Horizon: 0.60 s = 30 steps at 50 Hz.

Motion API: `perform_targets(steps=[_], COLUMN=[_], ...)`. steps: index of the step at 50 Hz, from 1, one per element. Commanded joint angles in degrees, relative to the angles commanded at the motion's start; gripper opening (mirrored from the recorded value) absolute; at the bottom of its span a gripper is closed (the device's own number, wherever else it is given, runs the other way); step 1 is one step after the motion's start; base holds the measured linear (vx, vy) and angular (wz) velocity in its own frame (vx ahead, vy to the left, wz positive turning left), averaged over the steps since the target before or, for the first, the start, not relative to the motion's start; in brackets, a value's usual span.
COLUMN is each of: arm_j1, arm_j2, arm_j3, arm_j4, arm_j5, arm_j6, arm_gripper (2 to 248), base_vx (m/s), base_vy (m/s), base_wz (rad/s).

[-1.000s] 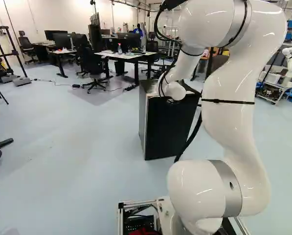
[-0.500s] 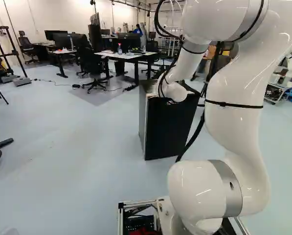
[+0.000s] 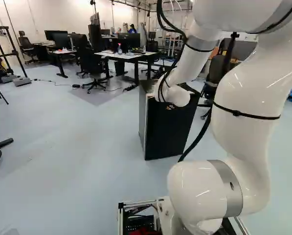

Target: Grab a drink from the fridge

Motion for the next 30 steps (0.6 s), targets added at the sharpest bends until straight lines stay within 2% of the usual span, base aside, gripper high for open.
perform_targets(steps=[30], arm_j1=[2.7], arm_j2=[13.2], arm_j3=[15.0], arm_j4=[-0.5], arm_j5=[-1.5], arm_j6=[-0.5], arm_gripper=[98], base_vx=[0.0], base_vy=[0.0], base_wz=[0.0])
